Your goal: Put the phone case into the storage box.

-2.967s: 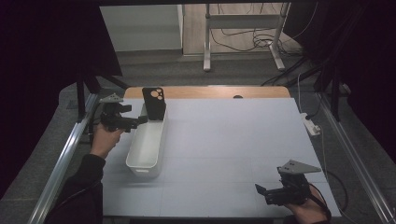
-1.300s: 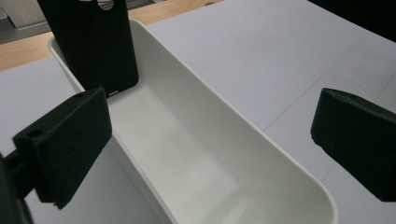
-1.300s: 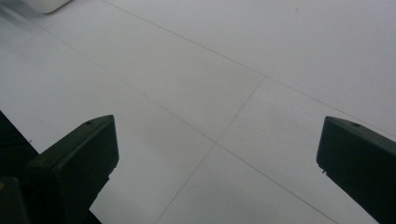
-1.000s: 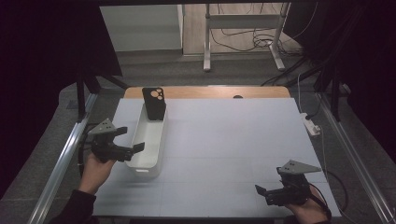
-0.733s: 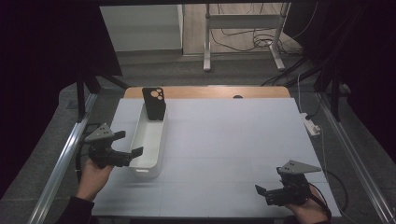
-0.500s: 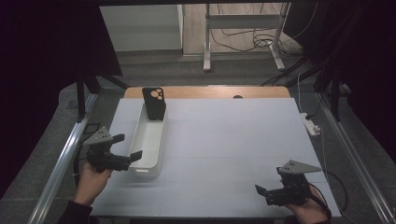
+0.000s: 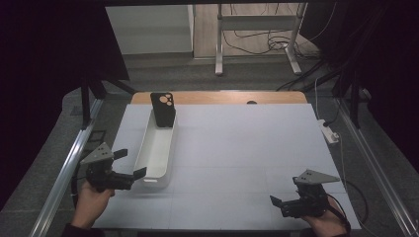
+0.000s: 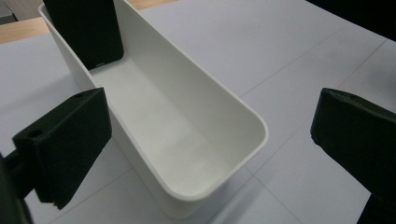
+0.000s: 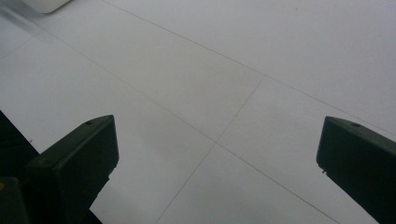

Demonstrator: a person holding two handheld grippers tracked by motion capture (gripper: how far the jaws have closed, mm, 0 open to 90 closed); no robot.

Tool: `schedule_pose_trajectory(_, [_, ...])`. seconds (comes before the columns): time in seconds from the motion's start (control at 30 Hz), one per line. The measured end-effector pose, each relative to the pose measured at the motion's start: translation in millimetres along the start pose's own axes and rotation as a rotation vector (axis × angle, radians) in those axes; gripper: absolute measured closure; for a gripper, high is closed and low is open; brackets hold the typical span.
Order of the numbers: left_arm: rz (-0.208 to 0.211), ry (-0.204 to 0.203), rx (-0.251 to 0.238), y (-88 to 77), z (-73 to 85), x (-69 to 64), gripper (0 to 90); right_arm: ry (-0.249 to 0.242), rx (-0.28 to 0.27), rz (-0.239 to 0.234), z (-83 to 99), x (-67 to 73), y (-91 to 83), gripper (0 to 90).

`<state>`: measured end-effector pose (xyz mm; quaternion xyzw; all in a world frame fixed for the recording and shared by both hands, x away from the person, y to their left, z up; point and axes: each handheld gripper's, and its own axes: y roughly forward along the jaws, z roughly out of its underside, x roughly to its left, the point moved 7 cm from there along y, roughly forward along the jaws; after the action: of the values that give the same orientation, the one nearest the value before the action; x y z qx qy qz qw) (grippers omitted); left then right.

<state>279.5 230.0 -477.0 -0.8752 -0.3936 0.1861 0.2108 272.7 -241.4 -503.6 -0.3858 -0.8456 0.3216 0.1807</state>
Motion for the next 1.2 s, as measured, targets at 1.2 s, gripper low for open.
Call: schedule_pose_trajectory(1.2, [-0.063, -0.033, 0.030, -36.2, 44.9, -16.2, 0.0, 0.007, 0.001, 0.009, 0.0, -0.4, 0.0, 0.0])
